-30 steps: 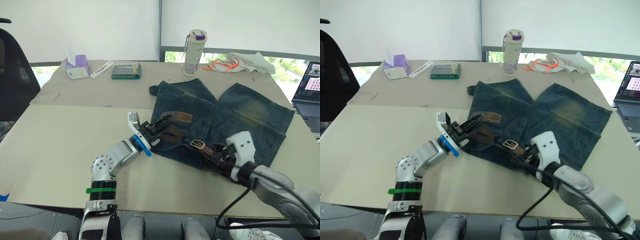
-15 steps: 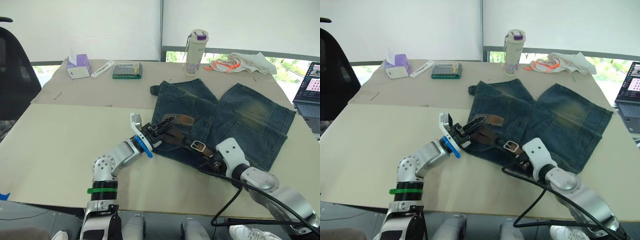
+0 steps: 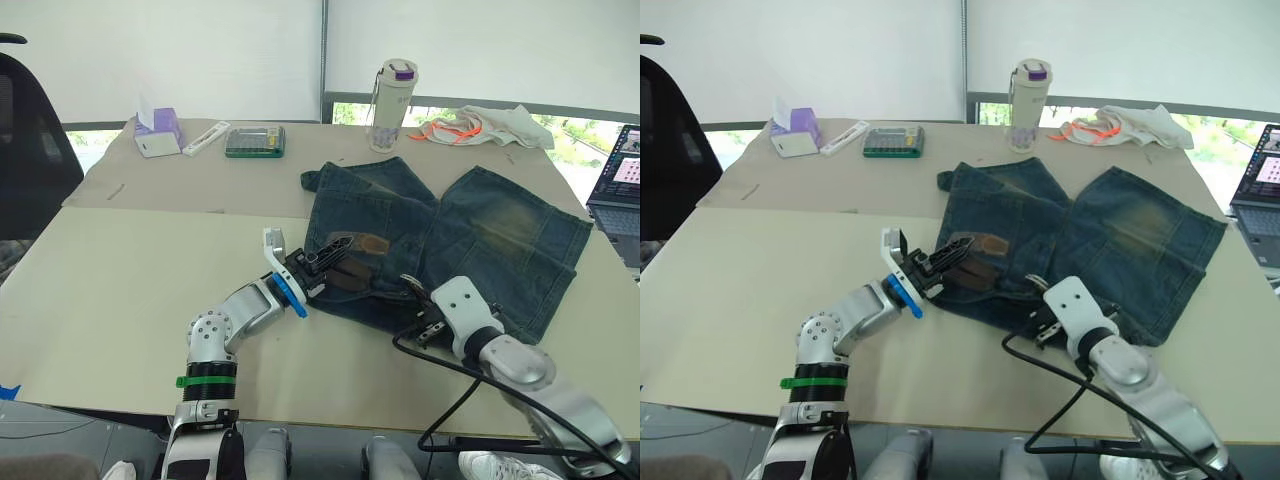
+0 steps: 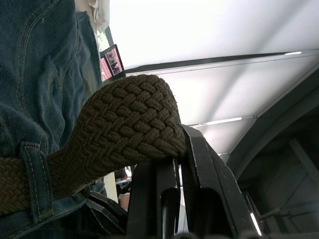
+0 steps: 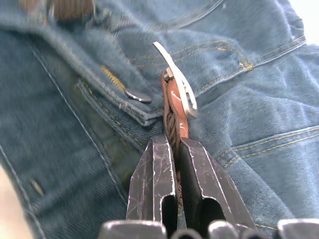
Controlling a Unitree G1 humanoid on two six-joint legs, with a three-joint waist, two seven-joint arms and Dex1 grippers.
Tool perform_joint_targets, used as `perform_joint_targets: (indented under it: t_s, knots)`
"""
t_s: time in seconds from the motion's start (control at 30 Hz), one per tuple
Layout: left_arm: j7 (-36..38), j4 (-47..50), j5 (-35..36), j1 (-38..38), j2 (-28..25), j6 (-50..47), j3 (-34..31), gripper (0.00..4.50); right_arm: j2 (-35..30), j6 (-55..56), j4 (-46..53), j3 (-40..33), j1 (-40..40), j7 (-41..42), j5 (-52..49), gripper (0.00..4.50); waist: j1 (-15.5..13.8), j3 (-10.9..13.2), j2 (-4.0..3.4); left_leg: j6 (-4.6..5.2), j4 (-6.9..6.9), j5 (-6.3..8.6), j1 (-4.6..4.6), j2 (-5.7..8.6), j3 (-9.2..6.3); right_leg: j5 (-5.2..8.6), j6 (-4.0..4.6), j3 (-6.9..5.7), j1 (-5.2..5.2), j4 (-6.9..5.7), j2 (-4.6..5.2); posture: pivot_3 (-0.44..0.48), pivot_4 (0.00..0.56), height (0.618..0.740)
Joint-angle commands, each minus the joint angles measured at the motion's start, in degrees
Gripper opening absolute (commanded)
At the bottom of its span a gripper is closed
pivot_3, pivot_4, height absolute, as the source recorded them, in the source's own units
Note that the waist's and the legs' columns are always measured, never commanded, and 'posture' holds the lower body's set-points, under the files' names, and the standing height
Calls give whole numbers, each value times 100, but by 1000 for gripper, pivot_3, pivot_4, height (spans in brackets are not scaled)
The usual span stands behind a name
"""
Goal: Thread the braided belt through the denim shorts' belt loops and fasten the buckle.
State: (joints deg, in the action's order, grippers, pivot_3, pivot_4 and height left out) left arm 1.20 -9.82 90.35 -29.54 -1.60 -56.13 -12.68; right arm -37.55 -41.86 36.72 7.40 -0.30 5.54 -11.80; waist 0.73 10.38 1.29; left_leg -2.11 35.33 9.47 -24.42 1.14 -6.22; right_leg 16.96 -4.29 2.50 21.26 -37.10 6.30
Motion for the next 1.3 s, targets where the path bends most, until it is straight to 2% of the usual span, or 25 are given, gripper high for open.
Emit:
perform_joint_targets:
  t_s: [0.03, 0.23, 0.47, 0.8, 1.3]
  knots:
    - [-317, -118, 116, -112, 150, -8, -73, 0, 394, 805, 214, -338, 84, -213, 360, 28, 0, 0, 0, -1, 0, -1, 2, 0, 0, -1, -1, 1, 0, 0, 0, 0, 150, 740]
    - [-1143, -442, 141, -211, 623, 59, -136, 0, 1336, 1954, 40, -453, 238, -518, 822, 28, -4, 0, 0, -2, 0, -1, 5, 0, 0, -1, -2, 1, -2, -2, 0, 0, 150, 740]
    - [-1814, -500, 927, -300, 1318, 303, -456, 0, 1509, 2978, -320, -98, 348, -466, 1671, 28, -4, -1, 0, -3, 0, -2, 6, 2, 0, -2, -2, 0, -4, -2, 2, 0, 150, 740]
    - [-1780, -539, 1230, -198, 1514, 319, -293, 0, 1906, 3978, -878, 47, 453, -467, 2221, 28, -5, -1, 0, -5, 0, -3, 8, 2, 0, -2, -1, 0, -5, -2, 2, 0, 150, 740]
    - [-1605, -634, 1569, -57, 1649, 184, 98, 0, 2005, 4302, -988, 146, 571, -183, 2625, 28, -7, -1, -1, -6, 0, -3, 11, 2, 0, -3, 0, 1, -8, -2, 1, 0, 150, 740]
